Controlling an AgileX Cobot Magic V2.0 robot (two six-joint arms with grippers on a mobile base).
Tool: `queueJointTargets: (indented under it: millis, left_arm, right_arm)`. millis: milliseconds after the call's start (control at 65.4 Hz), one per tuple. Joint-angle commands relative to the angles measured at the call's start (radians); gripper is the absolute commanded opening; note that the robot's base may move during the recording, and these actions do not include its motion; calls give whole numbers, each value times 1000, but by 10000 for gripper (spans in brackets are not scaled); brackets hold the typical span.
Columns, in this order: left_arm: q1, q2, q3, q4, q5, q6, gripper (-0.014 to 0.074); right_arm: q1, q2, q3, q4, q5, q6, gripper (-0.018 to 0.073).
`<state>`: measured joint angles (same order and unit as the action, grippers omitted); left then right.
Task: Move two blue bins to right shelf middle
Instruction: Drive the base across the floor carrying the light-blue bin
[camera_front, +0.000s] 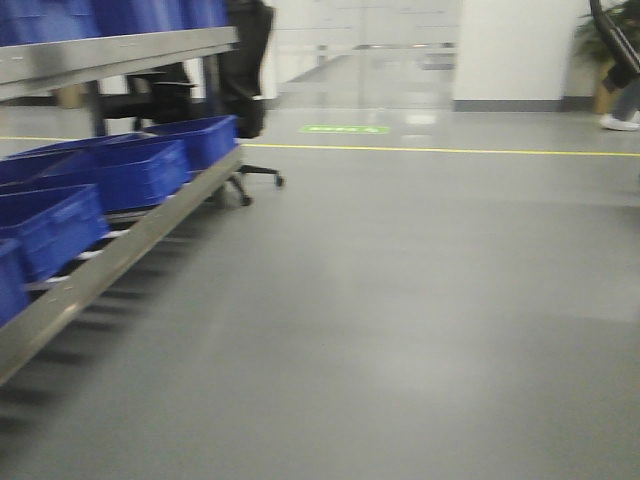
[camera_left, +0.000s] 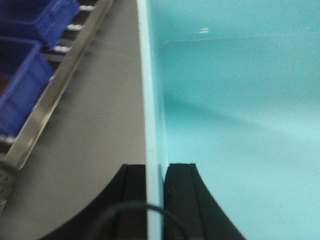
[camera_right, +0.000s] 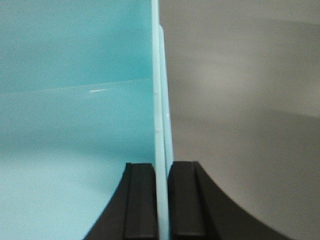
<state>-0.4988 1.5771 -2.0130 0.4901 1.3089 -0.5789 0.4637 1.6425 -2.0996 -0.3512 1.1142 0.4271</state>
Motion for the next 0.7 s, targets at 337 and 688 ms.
queueJointTargets:
  millis: [337, 688]
  left_arm:
    - [-19, -7, -16, -45, -88, 0, -111]
    - [-19, -7, -16, -45, -88, 0, -111]
  right_arm:
    - [14, -9, -14, 35, -135, 0, -162]
    - [14, -9, -14, 35, -136, 0, -162]
